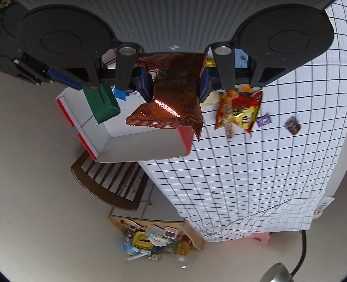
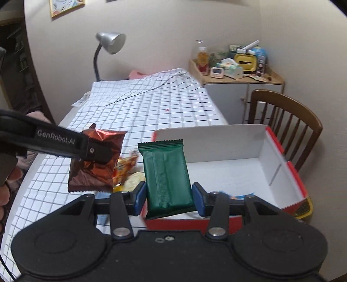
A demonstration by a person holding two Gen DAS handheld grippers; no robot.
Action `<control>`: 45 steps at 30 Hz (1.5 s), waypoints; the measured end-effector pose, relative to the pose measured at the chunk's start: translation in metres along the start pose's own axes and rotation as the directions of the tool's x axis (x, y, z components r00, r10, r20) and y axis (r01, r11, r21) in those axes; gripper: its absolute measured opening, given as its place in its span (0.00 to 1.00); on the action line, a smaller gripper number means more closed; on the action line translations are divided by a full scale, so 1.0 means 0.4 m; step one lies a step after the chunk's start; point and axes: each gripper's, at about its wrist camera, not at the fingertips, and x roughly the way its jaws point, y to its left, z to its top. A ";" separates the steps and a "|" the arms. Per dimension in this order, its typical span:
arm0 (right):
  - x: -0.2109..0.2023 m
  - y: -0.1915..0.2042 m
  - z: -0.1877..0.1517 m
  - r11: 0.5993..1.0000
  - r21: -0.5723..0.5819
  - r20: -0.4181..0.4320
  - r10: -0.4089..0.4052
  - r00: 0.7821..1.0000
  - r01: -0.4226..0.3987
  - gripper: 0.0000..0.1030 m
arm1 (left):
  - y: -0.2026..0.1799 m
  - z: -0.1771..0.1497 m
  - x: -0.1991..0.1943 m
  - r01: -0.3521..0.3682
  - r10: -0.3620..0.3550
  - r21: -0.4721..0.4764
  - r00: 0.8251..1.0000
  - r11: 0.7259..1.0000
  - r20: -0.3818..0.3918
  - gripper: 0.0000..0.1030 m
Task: Organize snacks
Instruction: 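Carry the Oreo bag with the left tool while the right tool carries the green bar into the box, then open both tools to release the Oreo bag and green bar in the box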
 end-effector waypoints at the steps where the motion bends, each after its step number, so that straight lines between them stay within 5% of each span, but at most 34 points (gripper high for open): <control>1: 0.000 -0.019 0.003 1.000 0.006 0.002 -0.004 1.000 0.004 0.43 | -0.019 0.003 0.010 0.000 0.000 0.007 1.000 1.000 -0.005 0.43; 20: 0.126 -0.322 -0.002 0.994 0.066 -0.121 -0.077 0.990 0.085 0.43 | -0.230 0.048 0.281 -0.081 0.091 0.071 0.984 0.994 -0.154 0.43; 45: 0.285 -0.322 -0.022 0.999 -0.037 -0.291 -0.044 0.956 0.035 0.41 | -0.274 0.022 0.499 -0.130 0.175 0.173 0.943 0.976 -0.281 0.43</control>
